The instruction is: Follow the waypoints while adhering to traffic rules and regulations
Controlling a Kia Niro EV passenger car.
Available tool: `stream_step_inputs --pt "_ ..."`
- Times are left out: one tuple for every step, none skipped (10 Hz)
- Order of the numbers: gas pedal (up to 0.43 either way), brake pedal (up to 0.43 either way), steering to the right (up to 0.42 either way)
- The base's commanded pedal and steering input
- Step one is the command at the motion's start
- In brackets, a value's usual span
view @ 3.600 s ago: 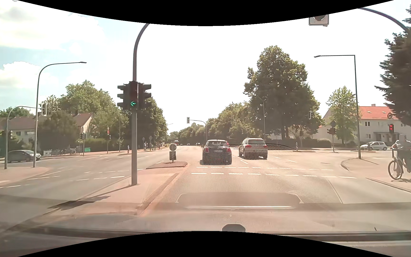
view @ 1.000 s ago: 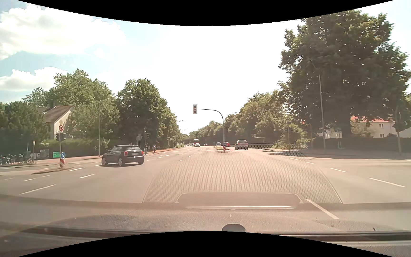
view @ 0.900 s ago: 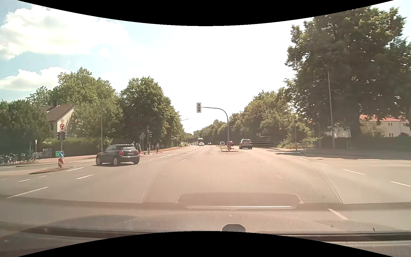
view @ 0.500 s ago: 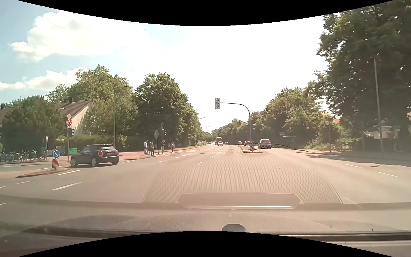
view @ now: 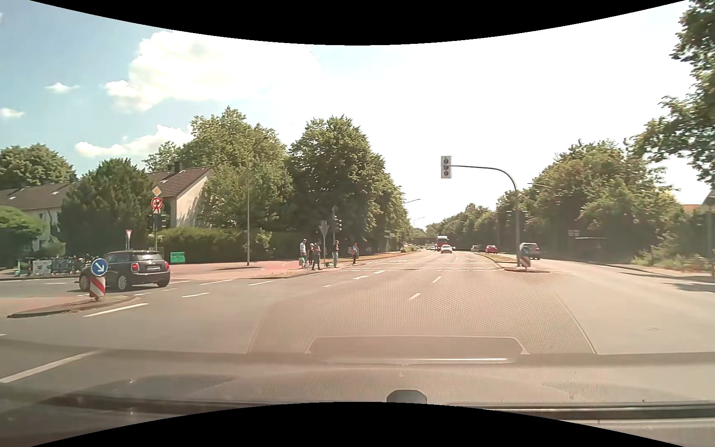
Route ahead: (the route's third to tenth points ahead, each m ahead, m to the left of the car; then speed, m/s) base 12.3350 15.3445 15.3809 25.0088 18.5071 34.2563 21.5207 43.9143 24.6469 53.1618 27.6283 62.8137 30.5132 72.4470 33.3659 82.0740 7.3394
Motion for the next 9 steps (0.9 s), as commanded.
stream_step_inputs --pt "0.130 0.018 -0.241" --pt "0.130 0.018 -0.241" --pt "0.130 0.018 -0.241" --pt "0.130 0.018 -0.242" --pt "0.130 0.018 -0.243" --pt "0.130 0.018 -0.244" --pt "0.138 0.012 -0.247" --pt "0.138 0.018 -0.254" --pt "0.138 0.018 -0.261"
